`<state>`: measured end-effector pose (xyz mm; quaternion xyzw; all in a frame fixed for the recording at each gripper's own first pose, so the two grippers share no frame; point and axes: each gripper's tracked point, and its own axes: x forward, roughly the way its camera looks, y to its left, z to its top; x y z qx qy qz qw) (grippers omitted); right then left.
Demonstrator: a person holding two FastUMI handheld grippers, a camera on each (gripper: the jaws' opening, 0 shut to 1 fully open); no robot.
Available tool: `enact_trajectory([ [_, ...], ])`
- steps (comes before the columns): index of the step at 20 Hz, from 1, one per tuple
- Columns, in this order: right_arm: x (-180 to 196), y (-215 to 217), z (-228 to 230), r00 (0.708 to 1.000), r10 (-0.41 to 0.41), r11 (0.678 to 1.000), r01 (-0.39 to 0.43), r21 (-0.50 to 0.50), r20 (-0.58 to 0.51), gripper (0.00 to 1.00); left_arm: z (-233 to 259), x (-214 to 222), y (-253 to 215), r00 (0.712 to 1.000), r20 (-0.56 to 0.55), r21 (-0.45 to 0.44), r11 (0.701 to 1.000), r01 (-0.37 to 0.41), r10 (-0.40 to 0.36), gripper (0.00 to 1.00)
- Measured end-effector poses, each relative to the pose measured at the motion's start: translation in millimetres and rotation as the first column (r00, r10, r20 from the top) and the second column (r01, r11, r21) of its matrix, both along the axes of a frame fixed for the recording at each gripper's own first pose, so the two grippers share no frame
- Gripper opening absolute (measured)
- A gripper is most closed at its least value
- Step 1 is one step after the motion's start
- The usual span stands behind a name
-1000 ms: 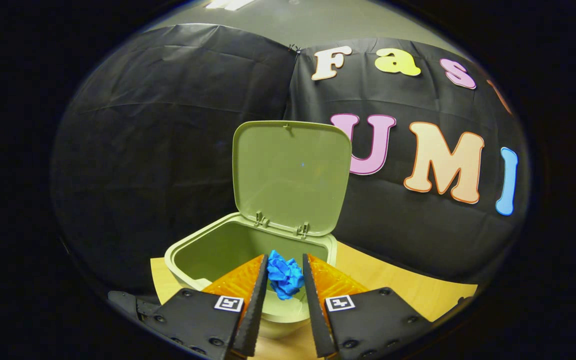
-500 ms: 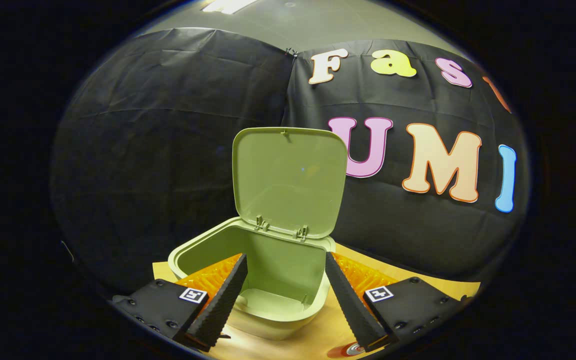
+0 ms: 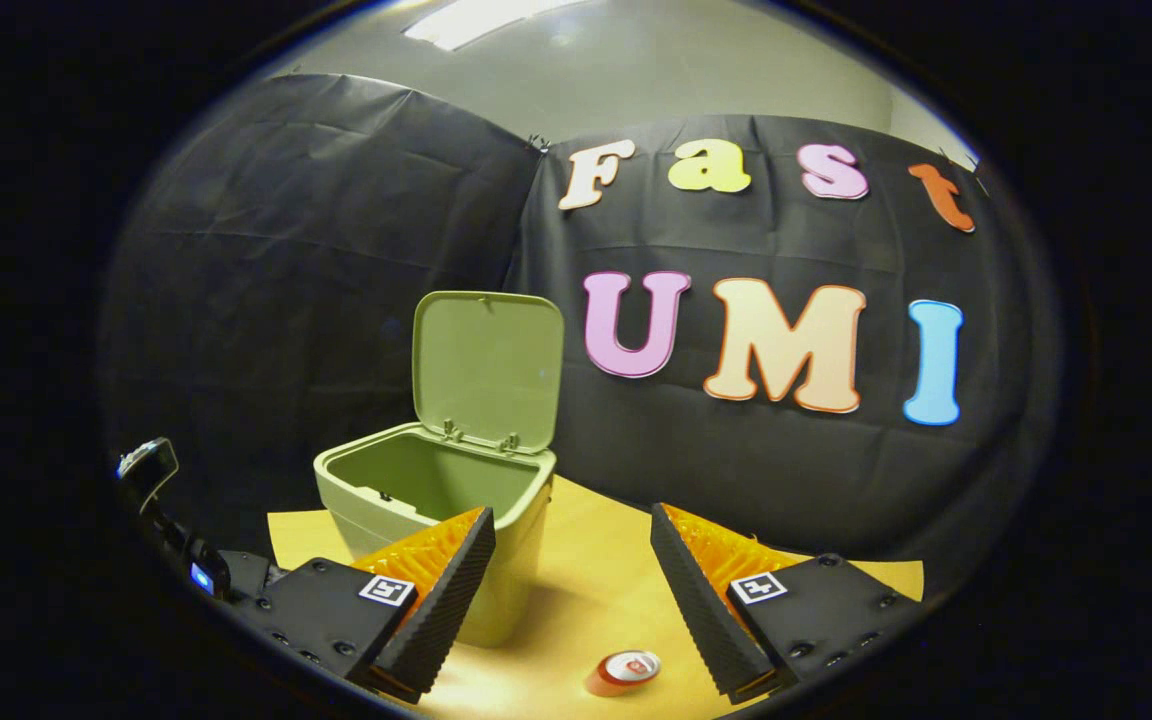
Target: Press the lid of the desktop garbage bin to open it, pick up the crumpled paper on the desktop and throw it into the bin, then pick up the pop can on the desktop and drop it into the bin, and finally close the garbage bin lid.
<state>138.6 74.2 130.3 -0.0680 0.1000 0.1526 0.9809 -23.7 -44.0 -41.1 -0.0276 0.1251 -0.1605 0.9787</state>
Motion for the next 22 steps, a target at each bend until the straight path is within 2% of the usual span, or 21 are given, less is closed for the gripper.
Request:
enact_trajectory([
  [5, -37, -76, -19, 0.988, -0.14, 0.99, 0.139, 0.026, 0.069, 1.0, -20, 3, -16, 0.999, -0.032, 0.004, 1.0, 0.031, -0.031, 0.92],
  [9, -62, -110, -57, 0.976, -0.207, 0.975, 0.2, 0.093, 0.068, 1.0, -38, 11, -25, 0.996, -0.081, -0.004, 0.999, 0.044, -0.044, 0.91],
  [13, -81, -148, -99, 0.954, -0.294, 0.953, 0.289, 0.087, 0.051, 0.98, -46, 26, -39, 0.993, -0.095, 0.02, 0.997, 0.071, -0.069, 0.92],
  [18, -92, -169, -122, 0.946, -0.322, 0.938, 0.314, 0.148, 0.031, 0.98, -59, 53, -58, 0.989, -0.118, 0.052, 0.994, 0.098, -0.092, 0.92],
  [22, -92, -186, -125, 0.937, -0.346, 0.926, 0.335, 0.173, 0.037, 0.98, -75, 75, -59, 0.99, -0.126, 0.088, 0.993, 0.073, -0.061, 0.92],
])
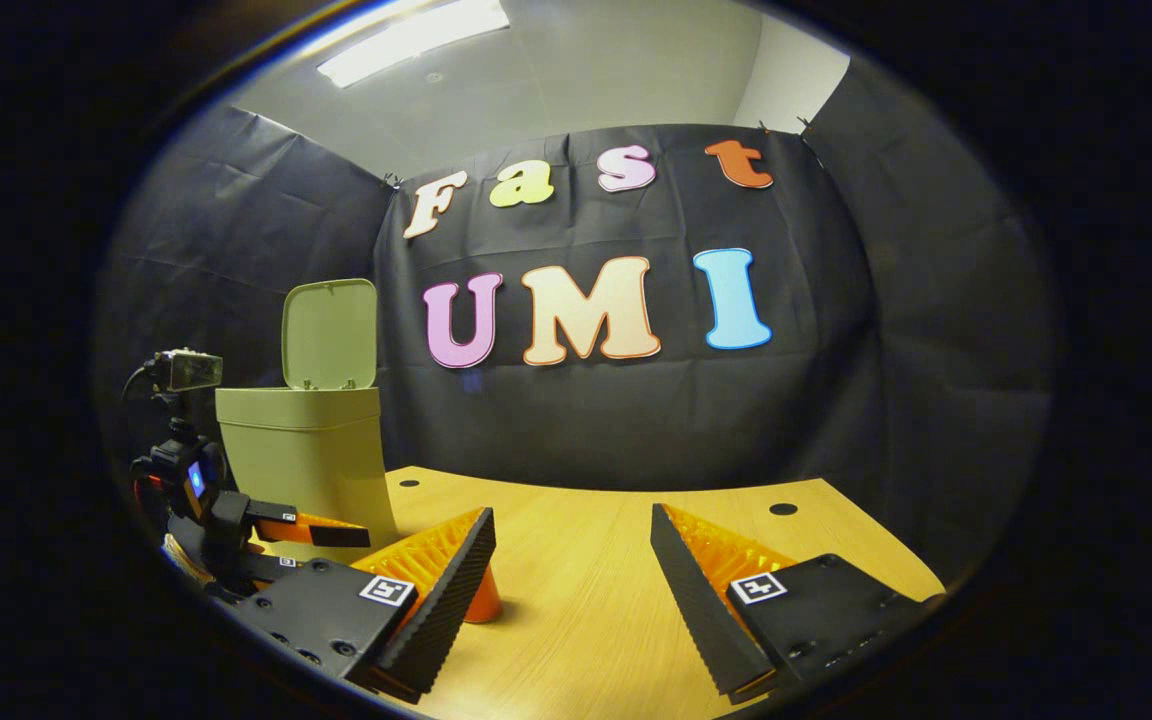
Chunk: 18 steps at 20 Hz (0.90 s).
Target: Press the lid of the desktop garbage bin to open it, pick up the crumpled paper on the desktop and throw it into the bin, then pick up the pop can on the desktop and drop it into the bin, and finally close the garbage bin lid.
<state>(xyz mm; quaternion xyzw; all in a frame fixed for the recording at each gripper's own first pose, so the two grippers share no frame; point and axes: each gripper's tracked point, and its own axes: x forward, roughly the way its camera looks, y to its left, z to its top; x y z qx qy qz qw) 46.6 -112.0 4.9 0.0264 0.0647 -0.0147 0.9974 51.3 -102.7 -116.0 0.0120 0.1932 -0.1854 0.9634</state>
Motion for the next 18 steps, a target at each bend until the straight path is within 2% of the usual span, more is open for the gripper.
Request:
enact_trajectory([
  [6, -3, -7, -2, 1.0, -0.008, 0.999, 0.009, -0.054, 0.008, 0.98, -25, 23, -11, 0.998, -0.066, 0.007, 1.0, -0.001, 0.002, 0.92],
  [18, -3, -14, -24, 1.0, -0.004, 1.0, 0.003, -0.03, -0.027, 0.99, -63, 42, -23, 0.99, -0.137, 0.035, 0.999, -0.009, 0.014, 0.92],
])
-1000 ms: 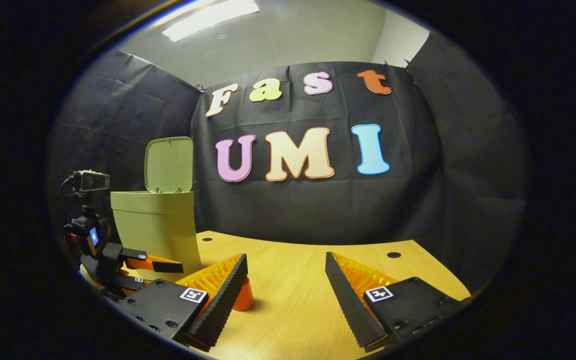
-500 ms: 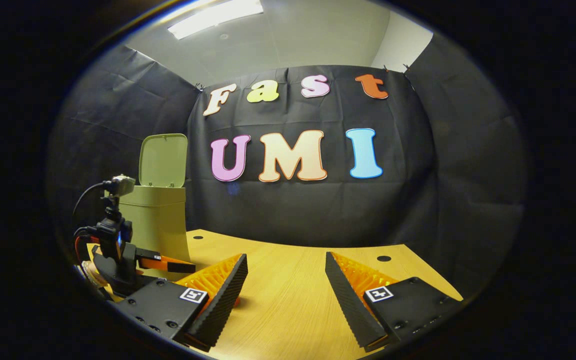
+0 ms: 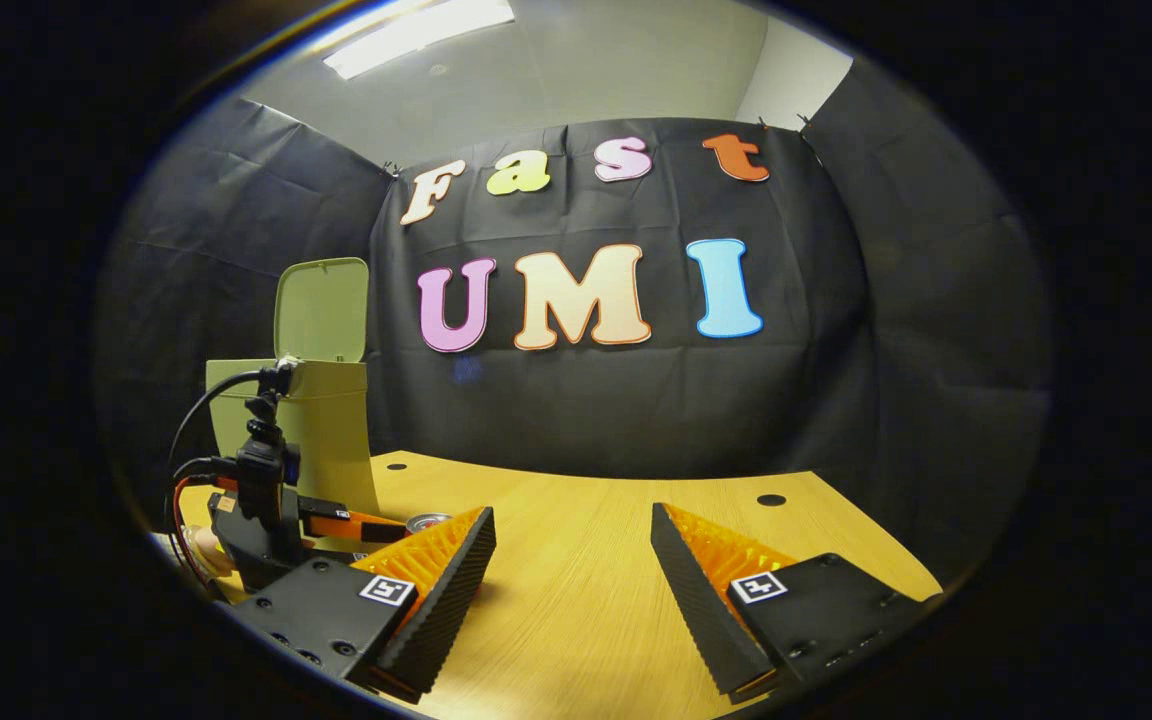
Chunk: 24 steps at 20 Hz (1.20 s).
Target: Press the lid of the desktop garbage bin to open it, pick up the crumpled paper on the desktop and throw it into the bin, then pick up the pop can on the desktop and drop it into the bin, and finally close the garbage bin lid.
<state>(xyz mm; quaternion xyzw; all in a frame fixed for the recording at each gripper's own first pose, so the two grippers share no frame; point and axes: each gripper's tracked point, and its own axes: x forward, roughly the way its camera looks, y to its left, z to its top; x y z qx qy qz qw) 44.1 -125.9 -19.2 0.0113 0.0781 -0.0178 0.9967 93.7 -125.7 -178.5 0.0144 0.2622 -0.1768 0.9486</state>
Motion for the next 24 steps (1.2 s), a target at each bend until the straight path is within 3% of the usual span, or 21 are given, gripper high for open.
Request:
enact_trajectory([
  [10, 5, 0, -11, 0.999, 0.016, 1.0, -0.015, 0.017, -0.028, 0.99, -27, 11, -10, 0.998, -0.06, 0.023, 1.0, 0.015, -0.014, 0.92],
  [14, 4, -3, -9, 1.0, 0.012, 1.0, -0.012, 0.027, -0.021, 0.99, -26, 13, -10, 0.998, -0.067, 0.041, 0.999, 0.017, -0.014, 0.8],
  [21, 3, -1, -8, 1.0, 0.023, 0.999, -0.022, 0.045, -0.019, 0.98, 25, 10, -7, 1.0, -0.001, 0.082, 0.996, 0.027, -0.027, 0.79],
  [24, 1, 1, -9, 0.999, 0.03, 0.998, -0.028, 0.051, -0.028, 0.99, 61, 7, -8, 0.999, 0.02, 0.052, 0.998, 0.026, -0.027, 0.78],
])
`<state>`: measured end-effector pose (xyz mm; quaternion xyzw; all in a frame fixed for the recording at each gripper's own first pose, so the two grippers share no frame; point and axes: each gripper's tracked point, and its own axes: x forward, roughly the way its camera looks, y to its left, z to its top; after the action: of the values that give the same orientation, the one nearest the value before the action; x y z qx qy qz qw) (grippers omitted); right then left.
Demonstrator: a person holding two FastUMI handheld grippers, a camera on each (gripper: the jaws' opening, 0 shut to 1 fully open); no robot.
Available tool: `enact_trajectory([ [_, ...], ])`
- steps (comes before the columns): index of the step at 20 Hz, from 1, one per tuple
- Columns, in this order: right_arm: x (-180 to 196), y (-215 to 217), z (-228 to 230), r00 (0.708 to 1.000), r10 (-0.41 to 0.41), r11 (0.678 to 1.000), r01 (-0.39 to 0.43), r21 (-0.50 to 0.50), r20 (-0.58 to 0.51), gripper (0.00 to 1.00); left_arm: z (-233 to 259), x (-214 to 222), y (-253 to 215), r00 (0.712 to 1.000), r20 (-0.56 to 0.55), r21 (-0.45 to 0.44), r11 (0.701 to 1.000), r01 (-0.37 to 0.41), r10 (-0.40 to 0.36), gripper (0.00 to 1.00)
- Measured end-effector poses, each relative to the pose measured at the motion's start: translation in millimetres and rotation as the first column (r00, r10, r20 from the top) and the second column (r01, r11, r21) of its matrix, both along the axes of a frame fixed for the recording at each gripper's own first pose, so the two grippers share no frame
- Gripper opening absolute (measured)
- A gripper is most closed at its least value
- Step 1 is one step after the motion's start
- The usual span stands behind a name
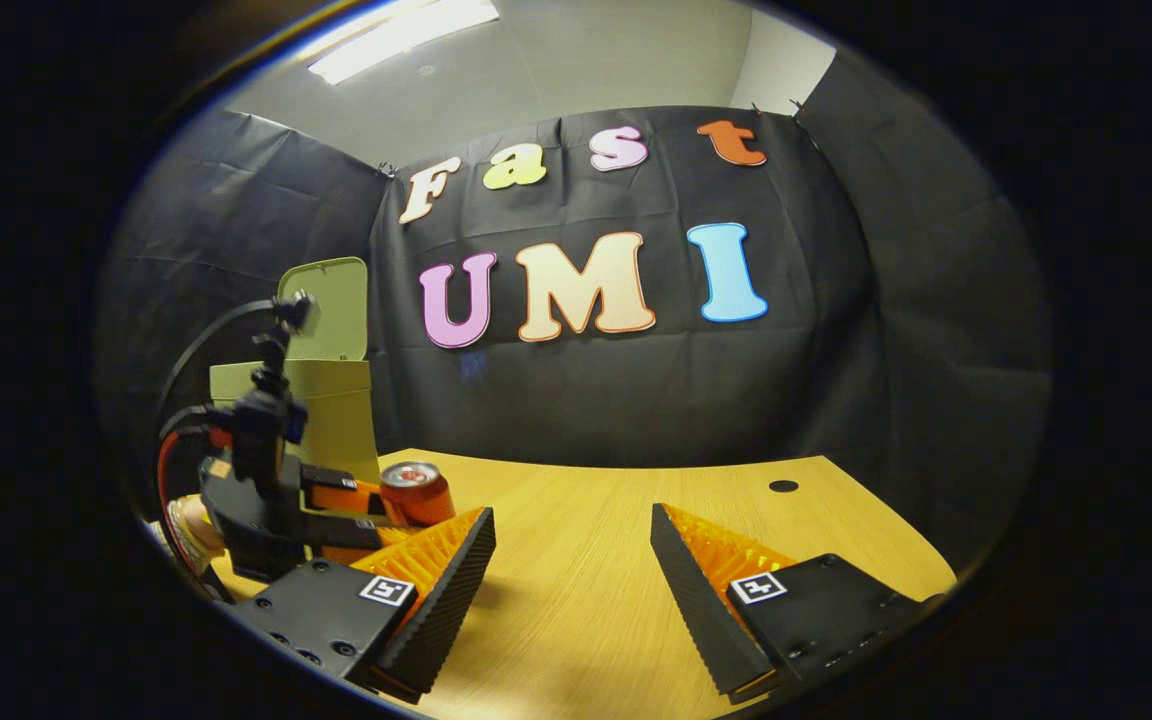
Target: Press the lid of the desktop garbage bin to open it, pick up the crumpled paper on the desktop and throw it into the bin, then pick up the pop can on the desktop and drop it into the bin, and finally close the garbage bin lid.
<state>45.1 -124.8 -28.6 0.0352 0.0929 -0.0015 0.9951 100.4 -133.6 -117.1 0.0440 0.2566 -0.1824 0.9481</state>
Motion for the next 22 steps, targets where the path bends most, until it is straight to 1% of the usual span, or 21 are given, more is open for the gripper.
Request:
enact_trajectory([
  [6, -7, 6, 9, 1.0, 0.012, 1.0, -0.013, 0.023, 0.011, 0.98, 80, -12, 1, 0.998, 0.062, -0.045, 0.998, 0.033, -0.03, 0.78],
  [9, -6, 8, 5, 1.0, 0.019, 1.0, -0.019, 0.015, -0.008, 0.98, 117, -14, 15, 0.997, 0.082, -0.086, 0.996, 0.024, -0.017, 0.78],
  [12, -6, 9, 0, 0.999, 0.028, 1.0, -0.028, 0.011, -0.024, 0.98, 151, -10, 42, 0.993, 0.11, -0.117, 0.993, -0.022, 0.035, 0.78],
  [14, -6, 12, -2, 0.999, 0.037, 0.999, -0.036, 0.011, -0.033, 0.98, 170, -7, 69, 0.986, 0.13, -0.12, 0.989, -0.088, 0.104, 0.78],
  [16, -5, 13, -7, 0.998, 0.042, 0.999, -0.042, 0.006, -0.045, 0.98, 187, -6, 87, 0.977, 0.151, -0.132, 0.983, -0.13, 0.149, 0.78],
  [18, -3, 14, -10, 0.997, 0.044, 0.999, -0.044, 0.001, -0.056, 0.99, 204, -6, 103, 0.968, 0.18, -0.127, 0.98, -0.155, 0.176, 0.78],
  [22, -3, 18, -14, 0.996, 0.059, 0.998, -0.059, 0.006, -0.068, 0.99, 234, 0, 145, 0.939, 0.242, -0.089, 0.969, -0.231, 0.246, 0.77],
])
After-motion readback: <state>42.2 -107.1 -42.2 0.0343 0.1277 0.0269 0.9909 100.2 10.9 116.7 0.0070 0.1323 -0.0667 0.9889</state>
